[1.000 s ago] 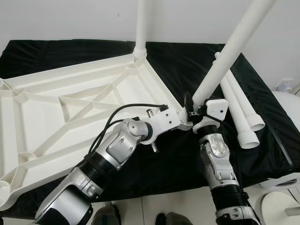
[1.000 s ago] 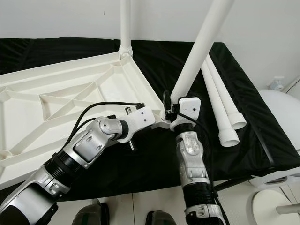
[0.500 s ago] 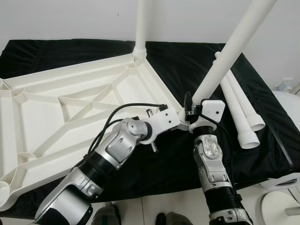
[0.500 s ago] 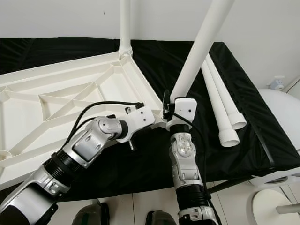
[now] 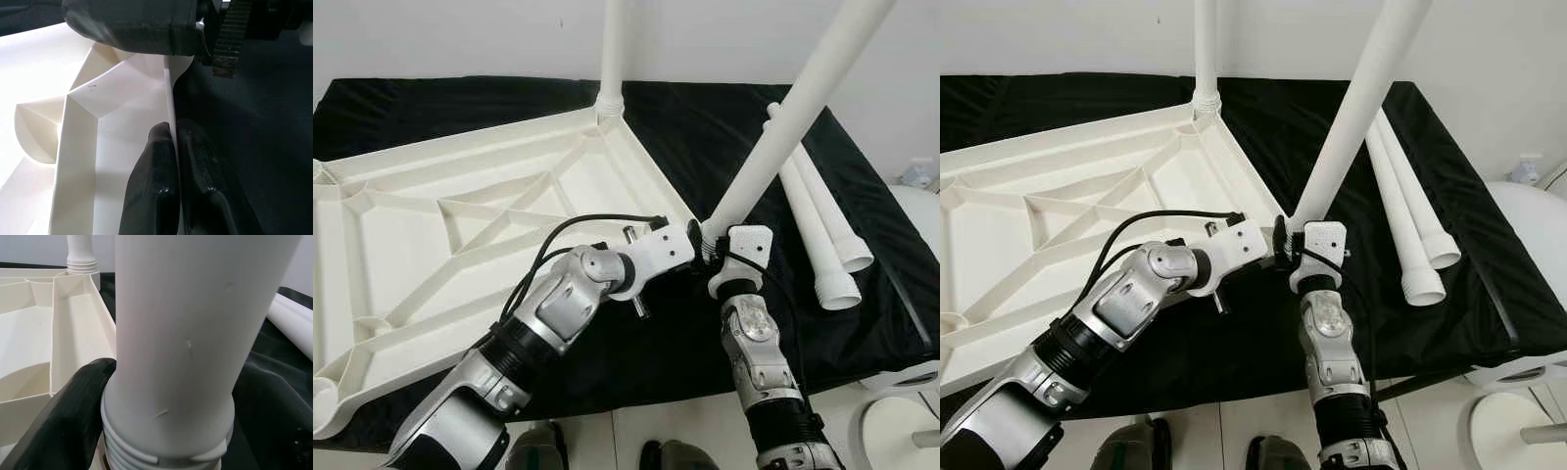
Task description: Building children table
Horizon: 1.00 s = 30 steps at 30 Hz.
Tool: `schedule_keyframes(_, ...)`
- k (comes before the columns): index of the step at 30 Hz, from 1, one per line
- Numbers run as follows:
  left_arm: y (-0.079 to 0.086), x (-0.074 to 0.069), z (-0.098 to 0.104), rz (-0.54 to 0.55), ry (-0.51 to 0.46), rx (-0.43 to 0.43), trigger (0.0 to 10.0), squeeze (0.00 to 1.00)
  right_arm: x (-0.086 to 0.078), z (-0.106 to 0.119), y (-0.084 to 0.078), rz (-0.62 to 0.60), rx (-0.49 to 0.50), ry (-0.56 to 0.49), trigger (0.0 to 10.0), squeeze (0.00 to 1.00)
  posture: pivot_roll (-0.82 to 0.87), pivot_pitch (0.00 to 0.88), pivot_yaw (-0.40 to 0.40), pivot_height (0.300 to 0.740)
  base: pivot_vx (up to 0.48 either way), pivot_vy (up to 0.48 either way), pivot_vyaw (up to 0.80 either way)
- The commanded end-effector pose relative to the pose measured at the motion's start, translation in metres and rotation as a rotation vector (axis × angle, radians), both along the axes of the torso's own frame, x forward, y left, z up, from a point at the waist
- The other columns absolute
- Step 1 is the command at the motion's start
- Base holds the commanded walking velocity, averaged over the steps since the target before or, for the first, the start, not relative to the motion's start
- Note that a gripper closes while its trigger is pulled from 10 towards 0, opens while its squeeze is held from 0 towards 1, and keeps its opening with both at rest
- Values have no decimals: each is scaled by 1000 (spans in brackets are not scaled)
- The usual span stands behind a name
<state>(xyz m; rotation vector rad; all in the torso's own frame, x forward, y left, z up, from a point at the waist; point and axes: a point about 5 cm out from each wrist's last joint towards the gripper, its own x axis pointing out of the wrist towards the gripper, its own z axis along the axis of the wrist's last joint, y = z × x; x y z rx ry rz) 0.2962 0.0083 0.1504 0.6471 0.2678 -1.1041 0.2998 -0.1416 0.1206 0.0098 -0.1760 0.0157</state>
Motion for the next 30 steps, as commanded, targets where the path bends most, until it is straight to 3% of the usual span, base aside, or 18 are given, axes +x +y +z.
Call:
schedule_keyframes(1,-7,-2,7,-27,-32,-8,10000,0,1,-2,-9,-21,1,16,10000,0,-22,88,-40,740,0,0,0)
schedule_keyframes(19,-8,-1,8,-29,-34,-11,10000,0,5,7,-15,46,-32,-18,10000,0,-28,88,-39,740,0,0,0)
schedule_keyframes(20,-8,-1,8,-29,-35,-11,10000,0,5,9,-14,59,-20,-28,7451,0,-29,88,-40,740,0,0,0)
schedule_keyframes(21,-8,-2,8,-29,-34,-11,10000,0,5,11,-14,62,-21,-38,784,0,-28,88,-40,740,0,0,0)
schedule_keyframes(23,-8,-2,7,-29,-34,-12,10000,0,5,12,-15,63,-23,-44,784,0,-27,87,-40,740,0,0,0)
schedule_keyframes(24,-8,-2,7,-29,-33,-12,10000,0,5,13,-14,67,-19,-47,0,0,-26,87,-40,740,0,0,0)
schedule_keyframes(27,-8,-2,7,-29,-33,-10,10000,0,6,14,-15,68,-20,-52,0,0,-25,86,-39,740,0,0,0)
schedule_keyframes(28,-8,-2,7,-29,-32,-10,10000,0,6,15,-15,68,-26,-54,4039,0,-25,85,-39,740,0,0,0)
schedule_keyframes(29,-8,-2,7,-29,-31,-10,10000,0,7,15,-15,67,-30,-55,10000,0,-25,84,-38,740,0,0,0)
schedule_keyframes(30,-8,-2,7,-29,-31,-10,10000,0,7,15,-15,67,-30,-55,10000,0,-25,84,-38,740,0,0,0)
